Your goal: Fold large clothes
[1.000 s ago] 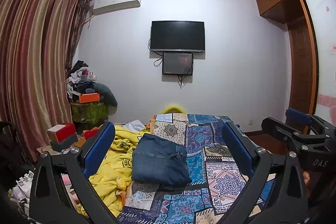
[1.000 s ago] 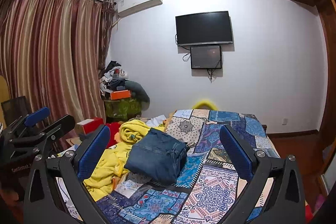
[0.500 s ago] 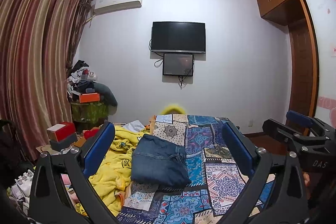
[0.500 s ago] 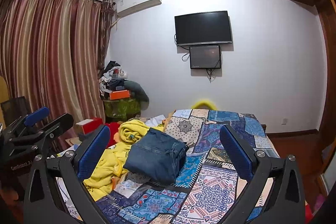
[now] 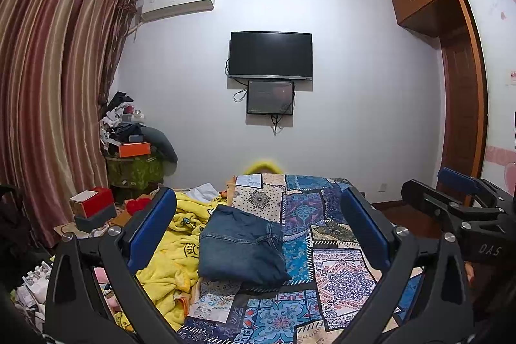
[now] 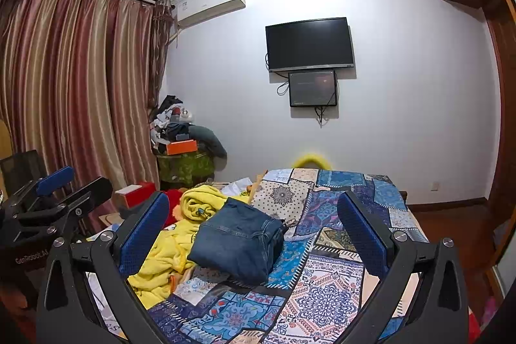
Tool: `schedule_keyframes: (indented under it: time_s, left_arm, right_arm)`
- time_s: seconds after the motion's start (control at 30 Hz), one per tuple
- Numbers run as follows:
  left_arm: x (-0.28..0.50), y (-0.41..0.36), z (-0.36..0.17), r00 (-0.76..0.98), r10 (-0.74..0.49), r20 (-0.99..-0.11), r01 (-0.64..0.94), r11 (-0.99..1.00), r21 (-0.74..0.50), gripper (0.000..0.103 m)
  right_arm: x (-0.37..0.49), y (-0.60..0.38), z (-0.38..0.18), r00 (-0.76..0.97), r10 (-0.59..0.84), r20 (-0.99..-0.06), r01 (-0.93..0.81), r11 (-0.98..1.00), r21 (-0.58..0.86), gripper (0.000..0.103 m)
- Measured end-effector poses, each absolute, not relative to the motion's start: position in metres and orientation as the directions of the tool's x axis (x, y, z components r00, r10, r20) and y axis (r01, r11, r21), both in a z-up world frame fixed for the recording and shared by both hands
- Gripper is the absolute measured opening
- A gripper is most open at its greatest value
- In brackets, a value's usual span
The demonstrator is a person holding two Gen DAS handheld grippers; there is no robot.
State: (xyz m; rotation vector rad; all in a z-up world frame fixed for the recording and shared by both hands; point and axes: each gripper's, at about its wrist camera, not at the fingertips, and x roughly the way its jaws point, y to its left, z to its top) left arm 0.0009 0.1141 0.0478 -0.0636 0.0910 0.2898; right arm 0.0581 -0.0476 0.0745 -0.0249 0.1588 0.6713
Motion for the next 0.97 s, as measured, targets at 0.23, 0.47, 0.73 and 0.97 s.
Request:
schedule_keyframes:
  time_s: [0.23, 0.47, 0.73, 0.97]
  left_arm:
    - [0.005, 0.113, 0.047, 0.958, 0.264, -0.114, -0.270, 0.962, -0.044, 0.102]
    - [0.009, 0.111, 0.045, 0.962, 0.241, -0.131, -0.248, 0.968, -0.039, 0.102]
    - [0.011, 0.112, 0.043, 0.963, 0.231, -0.136, -0.239, 0.970, -0.041, 0.102]
    - [0.013, 0.115, 0.040, 0.965, 0.219, -0.147, -0.228, 0.973, -0.045, 0.102]
  right_arm:
    - [0.059, -0.049, 0.076, 0.773, 0.616, -0.152, -0.619, 0.785, 0.032, 0.103]
    - [0.061, -0.049, 0.077, 0.775, 0.612, -0.156, -0.615, 0.788, 0.036, 0.103]
    - [0.061, -0.046, 0.073, 0.776, 0.610, -0.161, -0.612, 0.790, 0.041, 0.103]
    - [0.063, -0.047, 0.071, 0.776, 0.609, -0.163, -0.610, 0.791, 0.051, 0.103]
